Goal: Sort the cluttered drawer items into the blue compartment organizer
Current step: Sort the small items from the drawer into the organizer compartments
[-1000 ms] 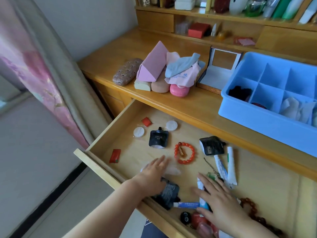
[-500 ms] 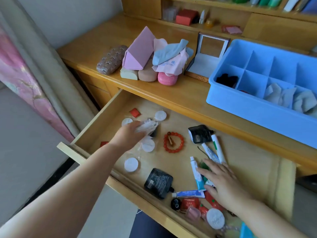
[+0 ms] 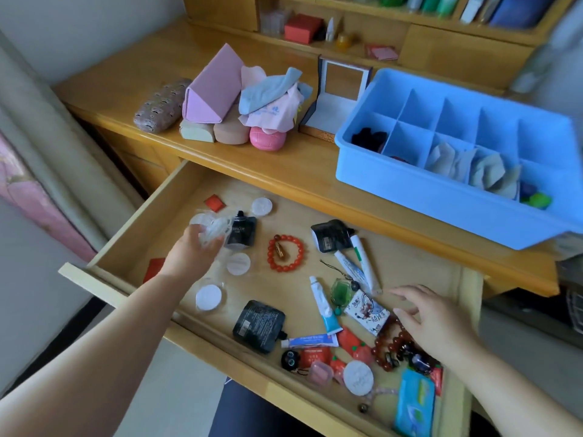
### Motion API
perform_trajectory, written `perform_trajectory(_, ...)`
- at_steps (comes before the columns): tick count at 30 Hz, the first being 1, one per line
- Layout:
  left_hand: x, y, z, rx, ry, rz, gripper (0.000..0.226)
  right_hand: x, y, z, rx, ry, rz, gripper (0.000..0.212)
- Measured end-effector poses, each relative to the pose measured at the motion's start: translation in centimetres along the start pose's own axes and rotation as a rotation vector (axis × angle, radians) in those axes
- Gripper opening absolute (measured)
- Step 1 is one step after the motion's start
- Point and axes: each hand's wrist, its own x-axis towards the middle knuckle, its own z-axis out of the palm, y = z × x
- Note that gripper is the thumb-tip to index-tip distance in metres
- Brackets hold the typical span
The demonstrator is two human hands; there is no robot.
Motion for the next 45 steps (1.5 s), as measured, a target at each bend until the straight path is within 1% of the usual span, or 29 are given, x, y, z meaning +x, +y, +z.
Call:
perform_trajectory(1, -0.2, 0.0, 0.1, 0.063, -0.019, 0.013, 0.062, -0.2, 0.2, 0.0, 0.014, -0.022, 0.018, 0.034)
perform_trajectory(2, -0.7, 0.2, 0.3, 0.15, -0.019, 0.066, 0.071, -0.3, 0.2, -0.1, 0.021, -0.059, 0.031, 0.04)
perform_trajectory(3, -1.5, 0.6, 0.5, 0.232, -0.001, 0.155, 0.077, -0.5, 0.0, -0.1, 0.006, -0.117, 0.034, 0.05)
perform_trajectory(4, -2.4, 1.1, 0.8, 0.277, 0.02, 0.271, 0.079, -0.8, -0.2, 0.0, -0.052, -0.184, 0.017, 0.06)
perform_trajectory(5, -3.6, 1.6, 1.4, 0.283, -0.004, 0.375, 0.076, -0.9, -0.5, 0.3, -0.147, -0.238, -0.023, 0.069)
perform_trajectory(6, -4.9, 2.2, 2.1, 0.278, -0.098, 0.454, 0.075, -0.9, -0.8, 0.7, -0.251, -0.268, -0.074, 0.075)
perform_trajectory(7, -6.2, 2.8, 3.0, 0.301, -0.237, 0.514, 0.076, -0.9, -1.0, 1.2, -0.328, -0.284, -0.107, 0.076)
perform_trajectory(9, -8.7, 3.8, 4.9, 0.524, -0.513, 0.577, 0.084, -0.4, -1.2, 1.7, -0.327, -0.27, -0.088, 0.062)
perform_trajectory(10, -9.3, 4.0, 5.7, 0.659, -0.574, 0.595, 0.085, 0.0, -1.2, 1.8, -0.273, -0.244, -0.051, 0.049)
perform_trajectory(11, -9.6, 4.1, 6.2, 0.754, -0.577, 0.595, 0.08, 0.3, -1.1, 1.7, -0.2, -0.214, 0.004, 0.034)
perform_trajectory(12, -9.4, 4.3, 6.3, 0.79, -0.552, 0.573, 0.071, 0.6, -0.8, 1.6, -0.11, -0.184, 0.071, 0.022)
perform_trajectory(13, -9.2, 4.5, 6.2, 0.785, -0.515, 0.539, 0.059, 0.7, -0.5, 1.5, -0.011, -0.157, 0.137, 0.015)
perform_trajectory(15, -8.5, 4.7, 5.6, 0.759, -0.418, 0.466, 0.037, 1.0, 0.0, 0.8, 0.099, -0.117, 0.209, 0.015)
perform_trajectory(17, -8.0, 4.4, 5.0, 0.718, -0.313, 0.439, 0.034, 1.3, 0.4, -0.2, 0.094, -0.13, 0.195, 0.018)
perform_trajectory(19, -8.1, 4.1, 5.0, 0.642, -0.254, 0.478, 0.029, 1.5, 0.8, -1.4, 0.058, -0.169, 0.144, 0.018)
perform_trajectory(20, -8.5, 4.2, 5.2, 0.581, -0.273, 0.506, 0.025, 1.5, 1.0, -2.0, 0.002, -0.203, 0.112, 0.016)
perform_trajectory(21, -9.0, 4.5, 5.5, 0.53, -0.334, 0.528, 0.026, 1.5, 1.2, -2.5, -0.092, -0.26, 0.075, 0.016)
perform_trajectory(23, -10.2, 5.2, 6.8, 0.547, -0.501, 0.555, 0.043, 1.1, 1.1, -2.8, -0.374, -0.43, 0.005, 0.04)
perform_trajectory(25, -11.4, 6.0, 8.3, 0.666, -0.594, 0.57, 0.058, 0.8, 0.8, -2.4, -0.58, -0.568, -0.033, 0.06)
perform_trajectory(26, -11.8, 6.3, 9.0, 0.716, -0.608, 0.58, 0.059, 0.7, 0.7, -2.1, -0.604, -0.601, -0.036, 0.062)
perform_trajectory(27, -12.1, 6.5, 9.6, 0.749, -0.606, 0.595, 0.057, 0.7, 0.6, -1.8, -0.58, -0.616, -0.031, 0.056)
perform_trajectory(28, -12.2, 6.6, 10.1, 0.769, -0.596, 0.611, 0.05, 0.7, 0.5, -1.6, -0.515, -0.62, -0.019, 0.044)
perform_trajectory(30, -11.9, 6.7, 10.3, 0.772, -0.56, 0.611, 0.035, 0.8, 0.3, -1.4, -0.366, -0.582, 0.019, 0.018)
perform_trajectory(32, -11.4, 6.3, 10.0, 0.721, -0.486, 0.556, 0.028, 1.0, 0.2, -1.2, -0.289, -0.476, 0.053, 0.01)
perform_trajectory(36, -10.7, 5.7, 9.6, 0.669, -0.324, 0.439, 0.022, 1.4, 0.2, -1.0, -0.171, -0.271, 0.148, 0.012)
perform_trajectory(38, -10.6, 5.6, 9.6, 0.615, -0.273, 0.432, 0.018, 1.6, 0.2, -1.1, -0.082, -0.214, 0.168, 0.015)
perform_trajectory(40, -10.7, 5.5, 9.4, 0.51, -0.241, 0.449, 0.015, 1.6, 0.3, -1.5, 0.042, -0.167, 0.163, 0.025)
perform_trajectory(43, -11.2, 6.2, 8.7, 0.287, -0.227, 0.49, 0.013, 0.9, 0.1, -3.2, 0.142, -0.059, 0.076, 0.028)
perform_trajectory(45, -11.4, 7.3, 7.7, 0.117, -0.193, 0.523, 0.016, 0.1, -0.5, -5.0, 0.184, 0.081, -0.028, 0.022)
